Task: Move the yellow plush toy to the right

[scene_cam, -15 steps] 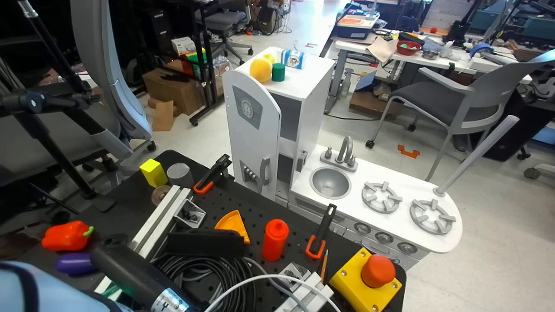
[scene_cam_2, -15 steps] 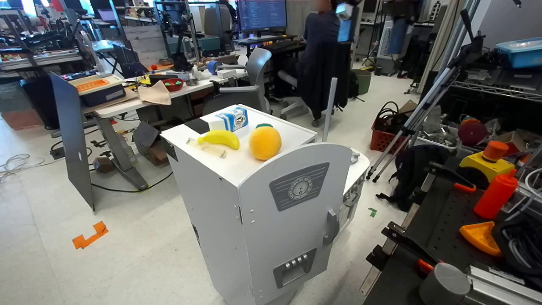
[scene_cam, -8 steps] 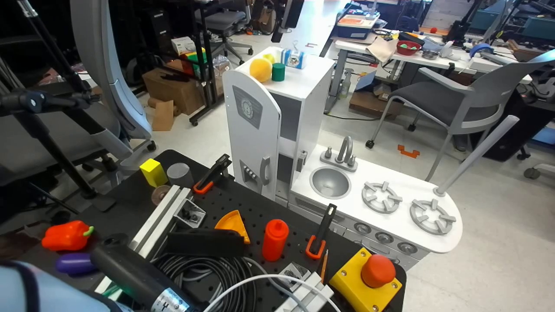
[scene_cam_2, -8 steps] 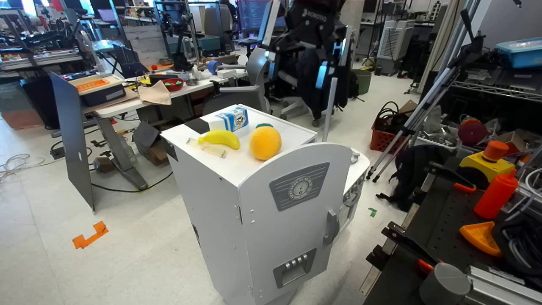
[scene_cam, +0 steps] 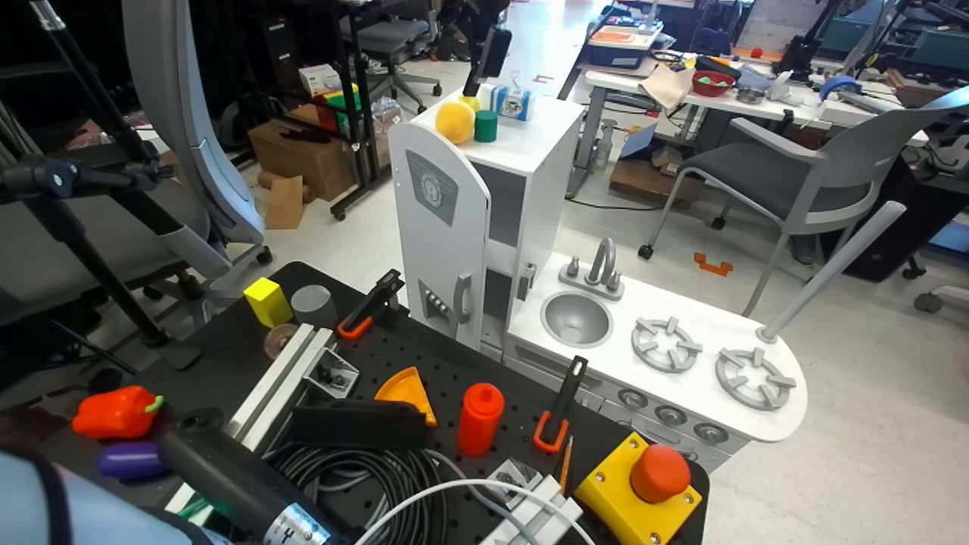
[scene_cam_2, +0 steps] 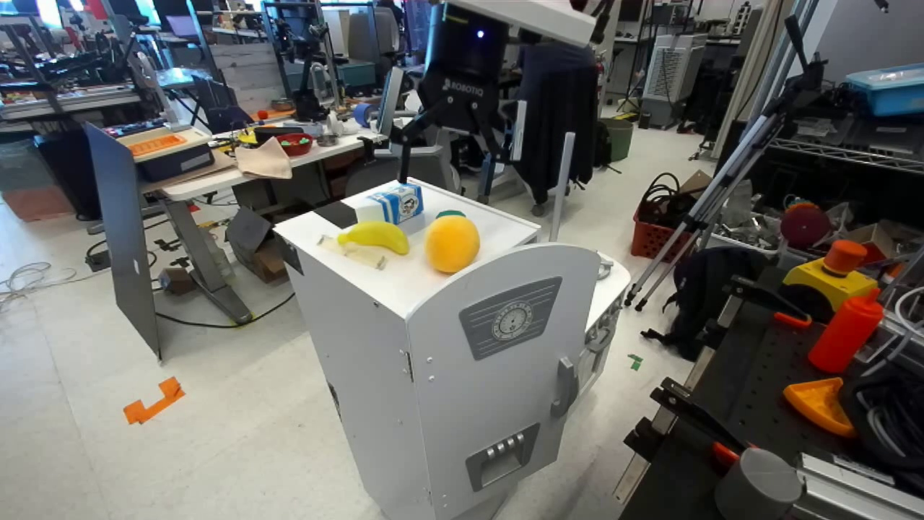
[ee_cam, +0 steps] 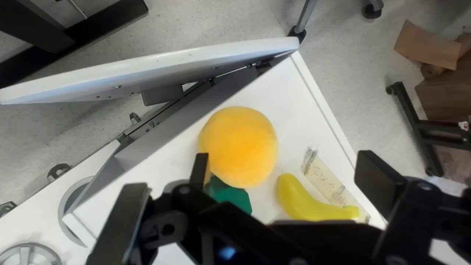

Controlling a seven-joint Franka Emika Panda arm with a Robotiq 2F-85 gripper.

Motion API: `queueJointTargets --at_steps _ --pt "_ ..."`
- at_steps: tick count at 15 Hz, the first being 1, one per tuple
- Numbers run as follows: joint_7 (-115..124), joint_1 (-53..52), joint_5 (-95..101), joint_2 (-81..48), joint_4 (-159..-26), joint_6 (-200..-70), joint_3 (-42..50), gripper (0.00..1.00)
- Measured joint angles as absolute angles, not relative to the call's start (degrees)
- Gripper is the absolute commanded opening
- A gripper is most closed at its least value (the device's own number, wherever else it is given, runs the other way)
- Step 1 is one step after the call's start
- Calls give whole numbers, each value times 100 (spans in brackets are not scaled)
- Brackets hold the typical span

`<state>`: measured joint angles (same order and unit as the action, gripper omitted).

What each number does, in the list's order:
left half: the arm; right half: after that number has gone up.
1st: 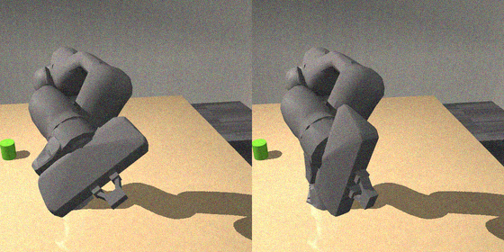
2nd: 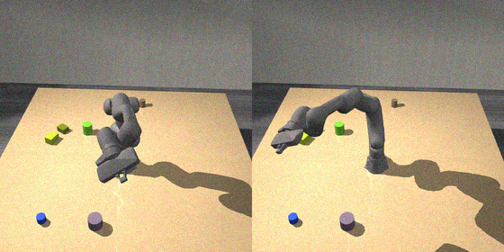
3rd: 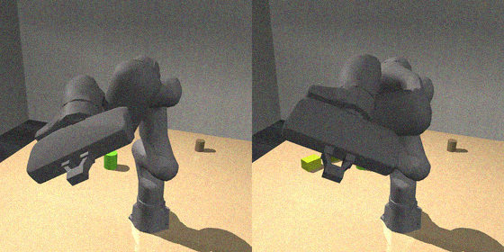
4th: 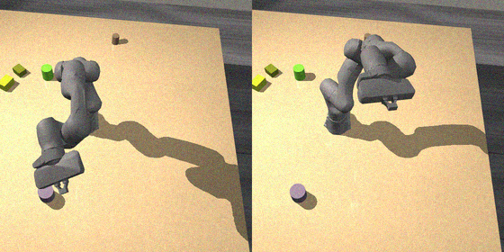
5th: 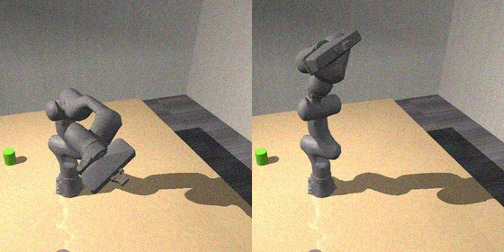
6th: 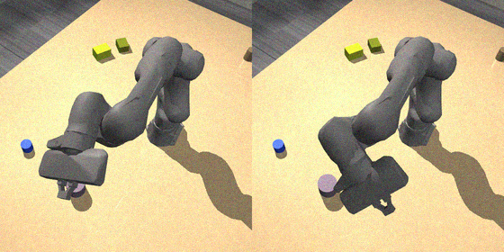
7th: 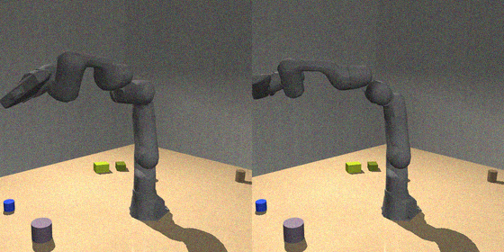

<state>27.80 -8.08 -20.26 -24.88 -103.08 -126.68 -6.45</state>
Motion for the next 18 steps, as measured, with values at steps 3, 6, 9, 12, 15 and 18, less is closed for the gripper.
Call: queueJointTargets --at_steps 3,6,9,12,15,18 --pt "2895 -824 -2026 -2811 -10061 -12667 -645 100" --pt "2990 -824 -2026 -3047 -9916 -12652 -638 100" --pt "3065 -824 -2027 -3231 -9813 -12589 -634 100" --pt "3177 -824 -2027 -3386 -9706 -12537 -632 75" --pt "3266 -824 -2027 -3506 -9604 -12501 -622 56" --pt "3333 -824 -2027 -3568 -9522 -12477 -607 34"
